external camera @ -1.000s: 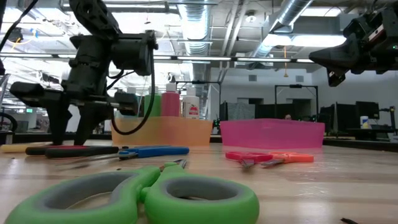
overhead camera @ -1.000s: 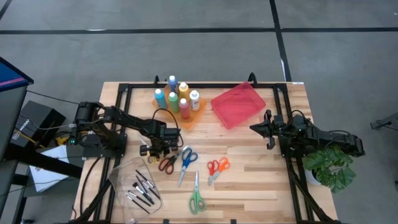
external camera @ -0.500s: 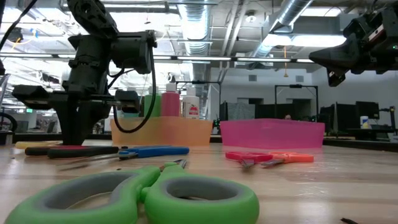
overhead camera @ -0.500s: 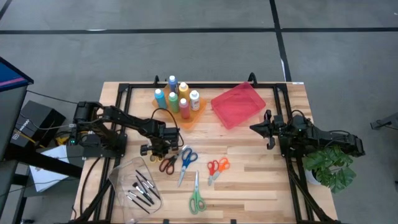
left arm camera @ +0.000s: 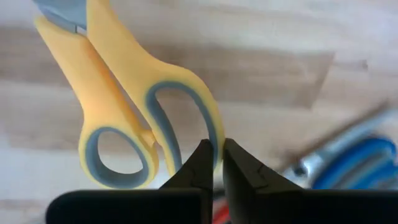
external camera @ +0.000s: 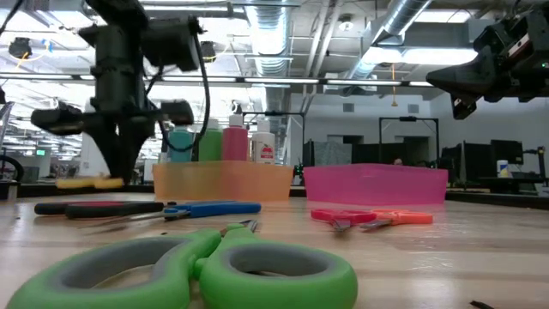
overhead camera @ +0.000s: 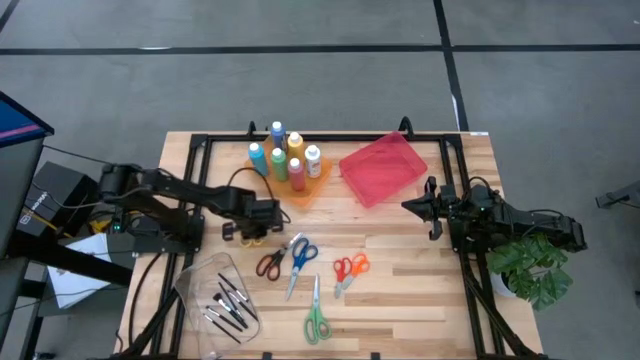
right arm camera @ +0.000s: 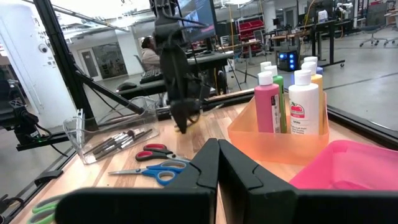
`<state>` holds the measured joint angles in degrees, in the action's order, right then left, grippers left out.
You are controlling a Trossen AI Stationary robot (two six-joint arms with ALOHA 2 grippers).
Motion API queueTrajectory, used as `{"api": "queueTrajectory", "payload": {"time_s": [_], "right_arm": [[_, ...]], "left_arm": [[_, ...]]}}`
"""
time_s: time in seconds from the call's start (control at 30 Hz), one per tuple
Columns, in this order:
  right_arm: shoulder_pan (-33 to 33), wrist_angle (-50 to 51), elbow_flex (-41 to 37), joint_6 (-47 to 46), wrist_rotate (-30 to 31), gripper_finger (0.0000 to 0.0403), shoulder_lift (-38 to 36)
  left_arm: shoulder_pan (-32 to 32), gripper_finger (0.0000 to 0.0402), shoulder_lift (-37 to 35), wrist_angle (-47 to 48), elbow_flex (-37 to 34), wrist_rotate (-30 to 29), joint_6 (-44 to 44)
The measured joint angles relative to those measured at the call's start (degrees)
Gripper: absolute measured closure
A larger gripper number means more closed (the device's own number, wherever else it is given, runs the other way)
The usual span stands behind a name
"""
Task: Pick & Place Paint Supplies
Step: Put the yellow scissors into the pink bin
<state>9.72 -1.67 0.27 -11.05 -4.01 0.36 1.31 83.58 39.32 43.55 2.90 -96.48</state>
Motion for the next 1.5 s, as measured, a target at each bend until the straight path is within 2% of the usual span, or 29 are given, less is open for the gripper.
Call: {"api": "queueTrajectory", "payload": {"time_s": [0.23,0.4,0.6,0.9,1.03,1.27,1.5], "right_arm": [[0.02,0.01,0.00,0.00,0.00,0.0403,-0.02],[0.00,0.03,0.00,0.00,-0.02,0.0403,-0.02],[0.00,0.12,-0.01,0.00,0.00,0.0403,-0.03],[0.00,0.24,0.00,0.00,0.00,0.0403,0.03],[0.00,-0.02,0.00,0.00,0.00,0.0403,-0.02],[0.00,-0.02,-0.02,0.00,0.00,0.0403,-0.02],[0.02,-0.02,0.00,0.00,0.00,0.0403,-0.01]], "left_arm": [[-0.65,0.0395,-6.68,-1.06,0.04,-0.45,-2.81],[-1.04,0.0395,-10.14,-7.74,0.15,-0.81,-1.35],[-4.42,0.0395,-12.74,-15.06,0.15,-0.11,-1.82],[-9.98,0.0392,-13.91,-35.79,0.17,-0.83,-1.11],[-12.40,0.0394,-13.91,-41.01,0.17,-5.10,0.25],[-14.41,0.0394,-13.89,-47.69,0.17,-11.49,9.41],[-14.41,0.0394,-13.89,-56.03,0.22,-14.72,20.65]]}}
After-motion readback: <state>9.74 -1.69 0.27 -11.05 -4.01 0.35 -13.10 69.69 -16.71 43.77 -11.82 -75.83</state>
